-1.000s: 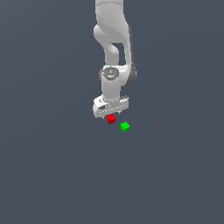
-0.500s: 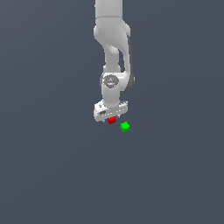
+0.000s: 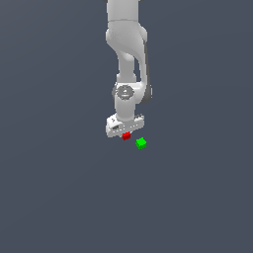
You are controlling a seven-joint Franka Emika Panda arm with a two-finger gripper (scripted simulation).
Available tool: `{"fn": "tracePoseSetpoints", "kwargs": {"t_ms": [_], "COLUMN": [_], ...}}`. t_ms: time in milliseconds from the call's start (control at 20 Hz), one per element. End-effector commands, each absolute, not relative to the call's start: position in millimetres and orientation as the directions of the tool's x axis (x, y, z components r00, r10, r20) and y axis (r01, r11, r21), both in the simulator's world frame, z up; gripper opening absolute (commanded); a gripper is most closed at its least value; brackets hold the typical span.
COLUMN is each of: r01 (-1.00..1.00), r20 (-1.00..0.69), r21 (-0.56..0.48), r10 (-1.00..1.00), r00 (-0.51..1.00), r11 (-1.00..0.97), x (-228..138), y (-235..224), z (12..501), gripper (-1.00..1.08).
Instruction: Stack the red cube on top of the green cube.
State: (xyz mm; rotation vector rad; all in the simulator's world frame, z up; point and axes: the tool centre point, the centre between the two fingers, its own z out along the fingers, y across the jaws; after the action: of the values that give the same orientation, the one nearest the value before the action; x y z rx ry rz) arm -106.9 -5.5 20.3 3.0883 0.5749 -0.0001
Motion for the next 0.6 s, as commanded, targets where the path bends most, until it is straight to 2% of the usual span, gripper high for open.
{"fn": "tracePoseSetpoints", "kwargs": {"t_ms": [0, 550], "r01": [0.361, 0.360], "r20": [0.000, 0.000], "r21": [0.000, 0.000], "r10": [0.361, 0.360], "r00": [0.933, 0.933], "r11": [-0.933, -0.933], "x": [-106.8, -107.5], "y": [-5.0, -5.4], "z": [19.8, 41.0], "gripper": [-1.00, -1.00]}}
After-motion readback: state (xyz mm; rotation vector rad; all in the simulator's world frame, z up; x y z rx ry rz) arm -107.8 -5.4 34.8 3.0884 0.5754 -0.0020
